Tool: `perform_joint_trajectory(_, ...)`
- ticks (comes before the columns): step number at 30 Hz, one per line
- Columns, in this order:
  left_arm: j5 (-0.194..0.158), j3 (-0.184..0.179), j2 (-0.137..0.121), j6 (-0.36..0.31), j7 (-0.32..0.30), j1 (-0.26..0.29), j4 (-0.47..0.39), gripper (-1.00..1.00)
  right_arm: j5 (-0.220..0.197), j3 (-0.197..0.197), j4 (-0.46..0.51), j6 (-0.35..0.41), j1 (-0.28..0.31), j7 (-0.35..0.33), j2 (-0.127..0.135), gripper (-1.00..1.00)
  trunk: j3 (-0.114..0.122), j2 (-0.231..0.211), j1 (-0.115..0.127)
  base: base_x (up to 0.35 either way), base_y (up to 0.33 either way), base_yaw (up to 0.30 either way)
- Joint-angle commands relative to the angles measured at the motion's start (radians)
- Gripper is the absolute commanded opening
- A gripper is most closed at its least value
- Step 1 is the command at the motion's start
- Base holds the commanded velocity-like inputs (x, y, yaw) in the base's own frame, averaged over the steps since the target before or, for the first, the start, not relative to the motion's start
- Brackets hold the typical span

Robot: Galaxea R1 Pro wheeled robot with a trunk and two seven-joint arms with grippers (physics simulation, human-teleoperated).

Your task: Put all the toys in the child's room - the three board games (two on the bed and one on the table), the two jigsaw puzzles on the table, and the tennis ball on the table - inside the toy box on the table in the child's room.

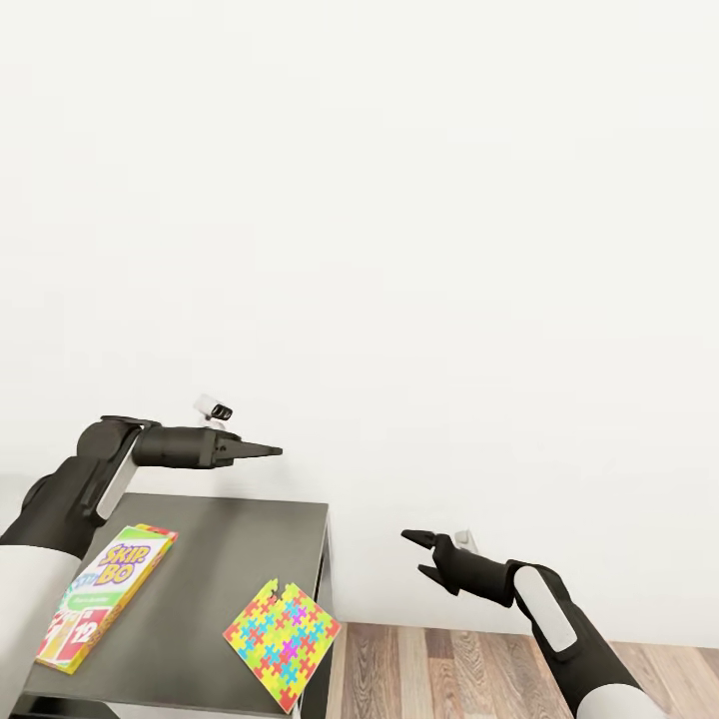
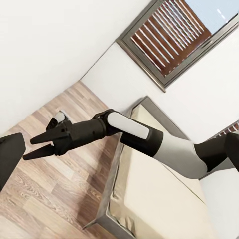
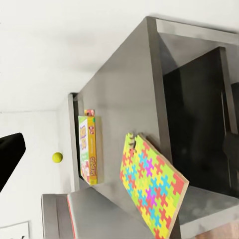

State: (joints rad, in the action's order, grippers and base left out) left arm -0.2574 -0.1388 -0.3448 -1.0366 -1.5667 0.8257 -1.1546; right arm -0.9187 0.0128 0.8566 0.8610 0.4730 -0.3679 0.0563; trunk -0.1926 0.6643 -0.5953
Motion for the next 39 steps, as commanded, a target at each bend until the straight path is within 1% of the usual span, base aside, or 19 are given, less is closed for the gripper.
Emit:
perform_joint_trajectory(1,0.0,-0.002,-0.001,-0.011,-0.004,0.001,0.0,1.0,0.003,0.001,0.0,0.005,0.001,-0.005,0.0,1.0,-0.005,0.009,-0.004,0.0,0.0,0.0)
perform_joint_trajectory(4,0.001,-0.002,-0.001,-0.011,-0.004,0.001,0.001,1.0,0.003,0.0,-0.001,0.009,0.0,-0.007,-0.001,1.0,-0.014,0.03,-0.016,0.0,0.0,0.0)
perform_joint_trajectory(7,0.001,-0.002,0.0,-0.011,-0.004,0.001,0.001,1.0,0.003,-0.007,-0.009,0.03,0.0,-0.009,-0.003,1.0,-0.024,0.051,-0.027,0.0,0.0,0.0)
perform_joint_trajectory(9,0.001,-0.002,0.0,-0.011,-0.004,0.001,0.001,1.0,0.001,-0.015,-0.011,0.071,0.001,-0.011,-0.008,1.0,-0.03,0.065,-0.035,0.0,0.0,0.0)
perform_joint_trajectory(10,0.001,-0.002,0.0,-0.011,-0.004,0.001,0.001,1.0,0.001,-0.017,-0.009,0.092,0.001,-0.014,-0.014,1.0,-0.033,0.072,-0.039,0.0,0.0,0.0)
perform_joint_trajectory(11,0.001,-0.002,0.0,-0.011,-0.004,0.001,0.001,1.0,0.001,-0.017,-0.008,0.101,0.001,-0.017,-0.019,1.0,-0.036,0.079,-0.043,0.0,0.0,0.0)
perform_joint_trajectory(14,0.0,-0.002,0.0,-0.011,-0.004,0.001,0.001,1.0,0.0,-0.02,0.007,0.128,0.0,-0.04,-0.043,1.0,-0.046,0.1,-0.054,0.0,0.0,0.0)
perform_joint_trajectory(17,0.0,-0.001,-0.001,-0.011,-0.004,0.001,0.001,1.0,0.0,-0.018,0.014,0.135,0.0,-0.051,-0.05,1.0,-0.055,0.121,-0.066,0.0,0.0,0.0)
perform_joint_trajectory(31,-0.006,0.009,-0.003,-0.011,-0.004,0.001,-0.001,1.0,-0.002,-0.014,0.012,0.138,0.0,-0.071,-0.05,1.0,-0.099,0.219,-0.119,0.0,0.0,0.0)
perform_joint_trajectory(39,-0.006,0.008,-0.003,-0.011,-0.004,0.001,-0.003,1.0,-0.002,-0.014,0.011,0.138,0.0,-0.072,-0.05,1.0,-0.124,0.275,-0.15,-0.145,0.0,0.0)
